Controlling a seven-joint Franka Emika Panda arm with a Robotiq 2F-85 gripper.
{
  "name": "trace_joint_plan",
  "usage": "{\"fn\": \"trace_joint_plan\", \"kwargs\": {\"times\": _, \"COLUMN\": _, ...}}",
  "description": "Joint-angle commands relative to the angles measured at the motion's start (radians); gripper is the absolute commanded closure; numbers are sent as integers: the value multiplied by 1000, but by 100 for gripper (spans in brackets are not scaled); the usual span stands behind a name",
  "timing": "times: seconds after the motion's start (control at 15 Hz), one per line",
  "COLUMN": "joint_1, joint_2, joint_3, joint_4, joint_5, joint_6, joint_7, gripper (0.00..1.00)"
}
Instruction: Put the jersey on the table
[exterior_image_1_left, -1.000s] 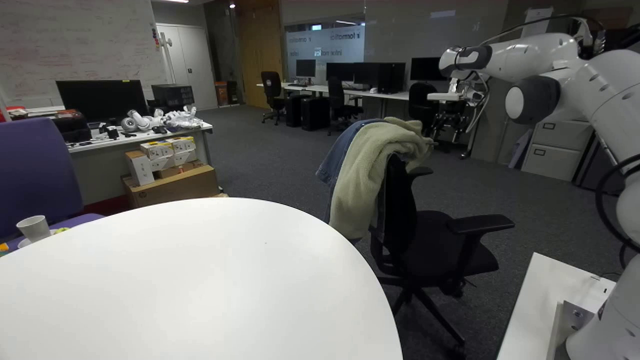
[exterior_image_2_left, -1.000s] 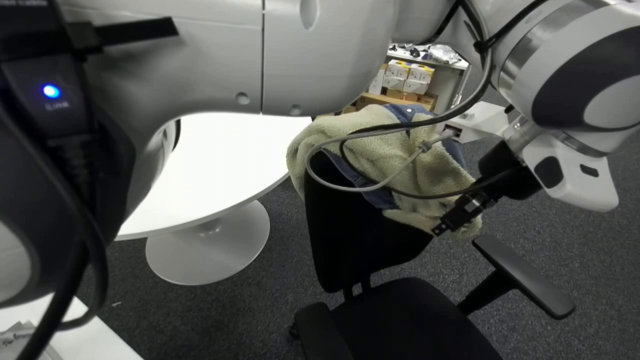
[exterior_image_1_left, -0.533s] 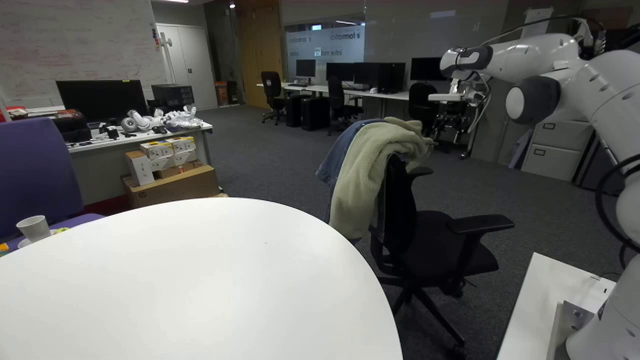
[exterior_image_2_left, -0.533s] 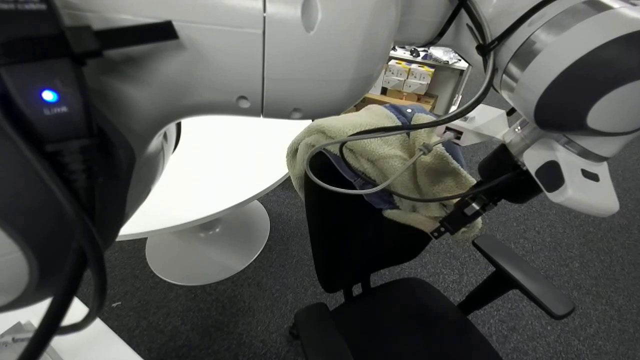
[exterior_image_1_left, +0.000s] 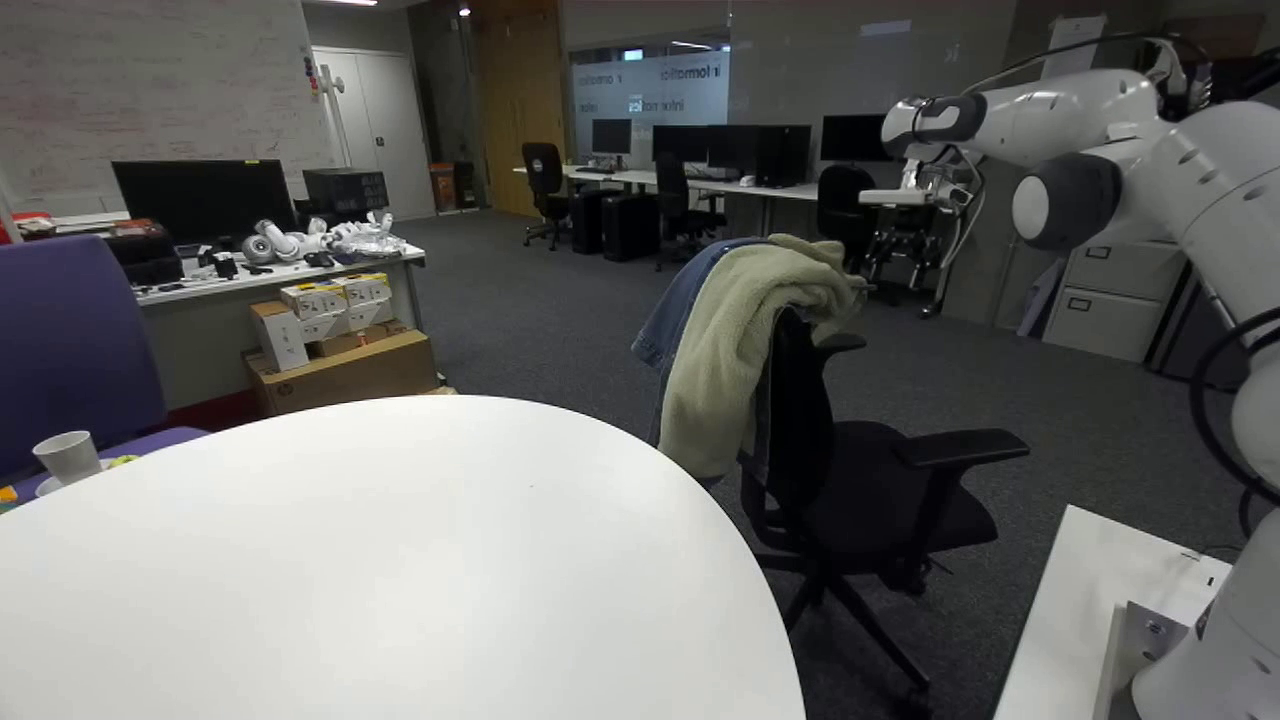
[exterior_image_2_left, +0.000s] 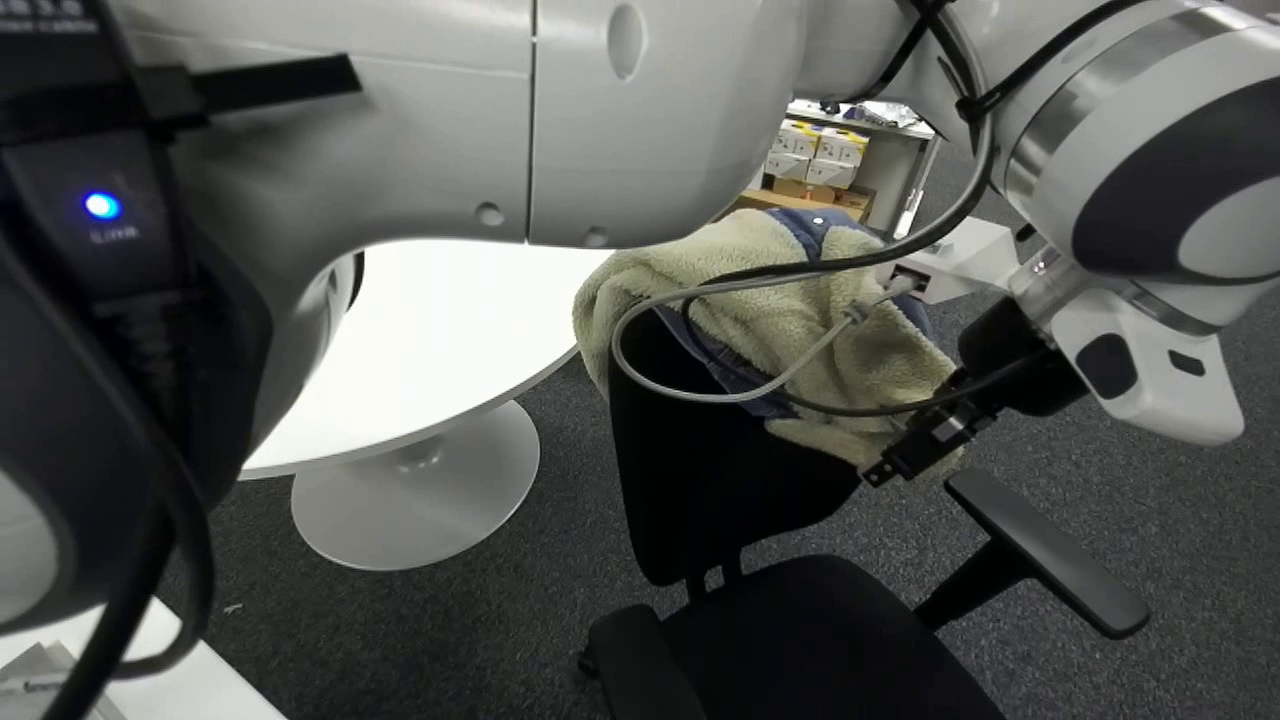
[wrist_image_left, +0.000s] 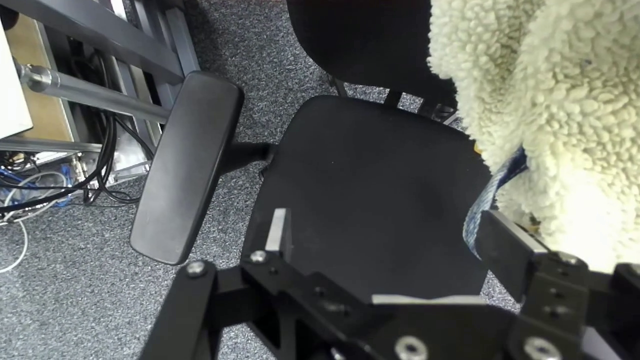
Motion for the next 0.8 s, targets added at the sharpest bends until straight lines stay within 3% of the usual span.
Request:
{"fn": "trace_joint_plan", "kwargs": {"times": 0.0, "joint_1": -8, "joint_2": 4, "joint_3": 11, "joint_4": 4, "joint_5": 11, "joint_6": 22, "joint_7": -40, "gripper": 0}}
{"fn": "trace_joint_plan", "kwargs": {"times": 0.33, "joint_1": -10, "joint_2": 9, "joint_3": 17, "joint_4": 13, "joint_5": 31, "joint_6": 107, "joint_7": -50, "gripper": 0}}
{"fn": "trace_joint_plan", "kwargs": {"times": 0.73, "joint_1": -3, "joint_2": 11, "joint_3": 20, "joint_4": 1, "joint_5": 37, "joint_6": 123, "joint_7": -42, "gripper": 0}}
